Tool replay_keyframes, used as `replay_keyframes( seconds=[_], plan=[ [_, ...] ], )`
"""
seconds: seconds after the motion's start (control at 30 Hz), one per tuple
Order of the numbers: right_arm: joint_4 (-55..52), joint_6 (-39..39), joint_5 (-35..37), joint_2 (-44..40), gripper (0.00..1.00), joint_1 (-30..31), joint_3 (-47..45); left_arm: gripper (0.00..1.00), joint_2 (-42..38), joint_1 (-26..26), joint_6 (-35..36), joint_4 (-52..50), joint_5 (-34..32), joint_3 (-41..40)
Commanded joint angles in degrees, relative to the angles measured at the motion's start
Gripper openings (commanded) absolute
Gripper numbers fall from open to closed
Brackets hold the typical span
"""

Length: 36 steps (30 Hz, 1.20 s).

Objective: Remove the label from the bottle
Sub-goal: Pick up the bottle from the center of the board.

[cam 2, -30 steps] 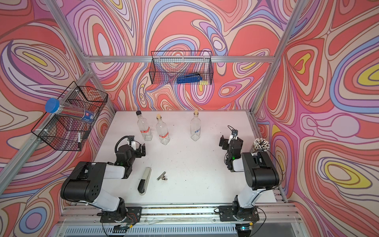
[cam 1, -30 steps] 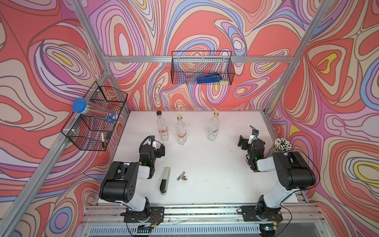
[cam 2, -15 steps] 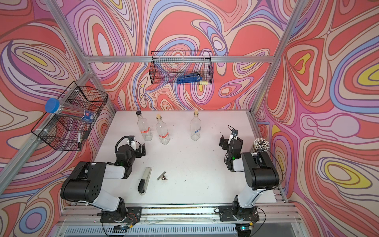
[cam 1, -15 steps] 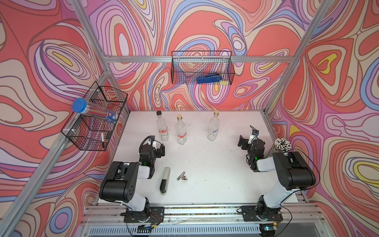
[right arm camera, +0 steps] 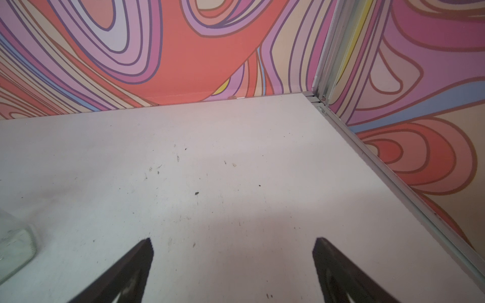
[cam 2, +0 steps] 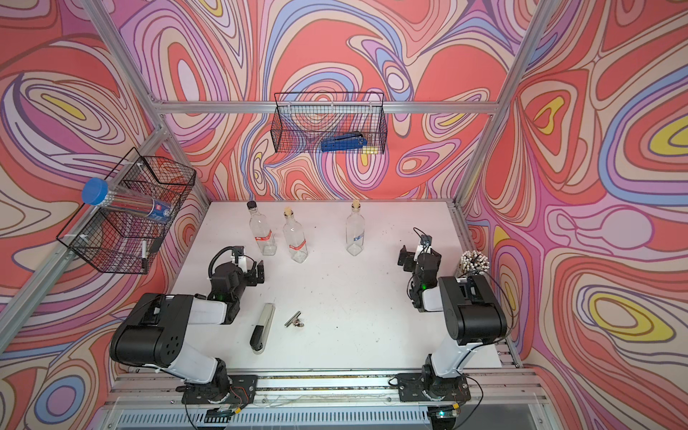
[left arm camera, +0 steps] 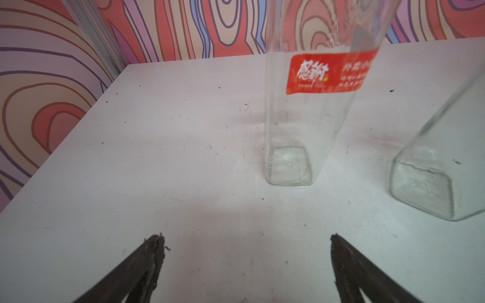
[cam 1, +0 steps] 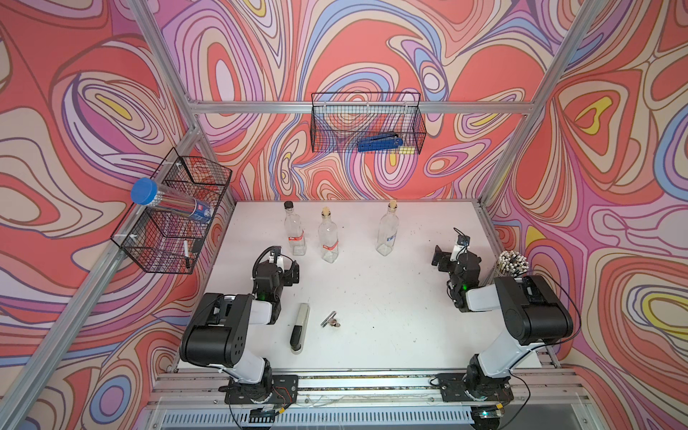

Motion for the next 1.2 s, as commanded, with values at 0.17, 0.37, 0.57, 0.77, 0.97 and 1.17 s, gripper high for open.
replay_keyframes(
  seconds=[0.17,0.37,0.57,0.77,0.97,1.17],
  plan=[
    [-3.99,0.64,1.85,-2.47,0.98,0.17,1.18,1.00,-2.71,0.28,0.22,1.96,-0.24,-0.91],
    [-20.58,2.75,3.66,-7.22,0.99,0.07,7.30,1.00,-7.97,0.28,-0.82,-1.47,-2.57,-1.48],
    [-38.22,10.80,8.12,-10.56,0.98,0.15,15.09,1.00,-13.54,0.28,-2.83,-15.17,-4.92,2.67],
    [-52.54,16.38,6.43,-10.60,0.98,0.13,22.08,1.00,-16.18,0.25,-4.72,-15.60,-7.85,1.85],
    [-56.97,17.26,2.22,-13.35,0.98,0.13,23.30,1.00,-20.06,0.27,-6.85,-21.27,-10.26,3.78],
    [-60.60,17.73,-1.53,-14.59,0.98,0.21,24.39,1.00,-22.52,0.23,-9.74,-30.06,-10.17,7.97]
  ],
)
